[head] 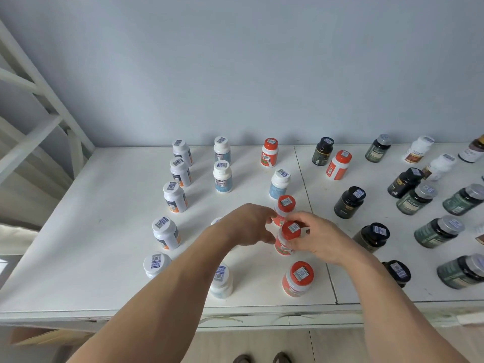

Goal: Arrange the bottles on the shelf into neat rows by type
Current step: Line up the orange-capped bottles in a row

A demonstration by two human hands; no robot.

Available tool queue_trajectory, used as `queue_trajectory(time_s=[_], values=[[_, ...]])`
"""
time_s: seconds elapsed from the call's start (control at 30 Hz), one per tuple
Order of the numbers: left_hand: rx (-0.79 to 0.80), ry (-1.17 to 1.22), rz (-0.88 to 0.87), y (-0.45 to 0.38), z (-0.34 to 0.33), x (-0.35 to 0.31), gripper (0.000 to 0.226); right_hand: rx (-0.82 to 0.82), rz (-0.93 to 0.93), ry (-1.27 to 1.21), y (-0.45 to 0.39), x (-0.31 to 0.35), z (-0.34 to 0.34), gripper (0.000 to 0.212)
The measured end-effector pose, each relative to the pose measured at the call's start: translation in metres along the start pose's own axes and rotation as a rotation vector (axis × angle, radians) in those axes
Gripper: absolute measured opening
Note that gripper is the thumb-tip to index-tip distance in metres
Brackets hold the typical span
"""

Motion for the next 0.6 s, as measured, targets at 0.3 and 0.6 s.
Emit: queue_trajectory(time_s=[0.3,0.6], values=[[-0.081,-0.002,0.113,-0.024,0.023,0.009,0.067,-0.101,0.047,0.046,-0.047,0.020,0.039,0.064],[0.022,0.011,0.131,-0.051,0.022,0.006,0.067,-0.003,0.095,0.058,-0.070,0.015,0.038,0.055]])
Point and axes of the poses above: each hand's wrist, its own y-axis away from the middle knuckle, its own z-axis out of the back of the hand, x = y × z, the point moved 4 cm from there along -y, towards the middle knuckle, and after that the axes turned 9 degrees about -y, right-handed, at the moved point
